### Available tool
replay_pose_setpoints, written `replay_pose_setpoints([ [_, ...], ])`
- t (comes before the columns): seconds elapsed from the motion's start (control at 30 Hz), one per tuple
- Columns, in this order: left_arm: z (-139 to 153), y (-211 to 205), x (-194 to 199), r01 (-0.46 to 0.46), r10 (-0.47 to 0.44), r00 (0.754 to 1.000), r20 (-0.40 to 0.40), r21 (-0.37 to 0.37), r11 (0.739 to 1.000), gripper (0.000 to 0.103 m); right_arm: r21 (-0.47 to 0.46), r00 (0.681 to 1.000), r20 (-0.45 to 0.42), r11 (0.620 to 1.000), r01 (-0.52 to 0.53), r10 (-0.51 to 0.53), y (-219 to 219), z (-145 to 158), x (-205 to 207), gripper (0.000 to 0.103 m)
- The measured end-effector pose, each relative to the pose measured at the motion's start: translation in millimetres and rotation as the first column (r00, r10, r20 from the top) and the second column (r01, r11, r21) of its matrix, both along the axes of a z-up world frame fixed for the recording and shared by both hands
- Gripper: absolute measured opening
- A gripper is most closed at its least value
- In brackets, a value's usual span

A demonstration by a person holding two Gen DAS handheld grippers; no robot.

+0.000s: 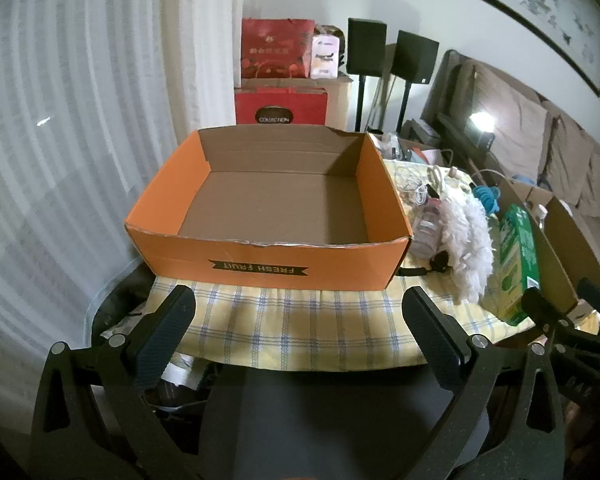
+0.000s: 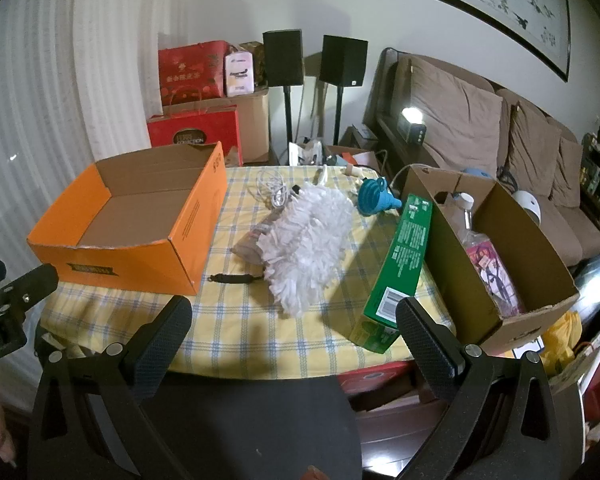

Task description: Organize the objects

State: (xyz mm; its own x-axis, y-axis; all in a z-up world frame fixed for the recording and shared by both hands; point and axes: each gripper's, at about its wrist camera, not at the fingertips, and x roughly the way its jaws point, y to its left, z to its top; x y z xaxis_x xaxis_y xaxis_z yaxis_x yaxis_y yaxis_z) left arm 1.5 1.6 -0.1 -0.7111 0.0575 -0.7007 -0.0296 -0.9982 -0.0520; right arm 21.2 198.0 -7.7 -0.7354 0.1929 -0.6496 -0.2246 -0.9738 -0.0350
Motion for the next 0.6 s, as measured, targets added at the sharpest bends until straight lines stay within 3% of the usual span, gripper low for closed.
replay_pose_setpoints([
  [0.6, -9.0, 0.0, 2.7, 0.037, -0.037, 0.999, -0.003, -0.015, 0.999, 0.103, 0.019, 1.000, -0.026, 1.000, 0.001, 0.000, 0.6, 7.7, 1.6, 0.103],
])
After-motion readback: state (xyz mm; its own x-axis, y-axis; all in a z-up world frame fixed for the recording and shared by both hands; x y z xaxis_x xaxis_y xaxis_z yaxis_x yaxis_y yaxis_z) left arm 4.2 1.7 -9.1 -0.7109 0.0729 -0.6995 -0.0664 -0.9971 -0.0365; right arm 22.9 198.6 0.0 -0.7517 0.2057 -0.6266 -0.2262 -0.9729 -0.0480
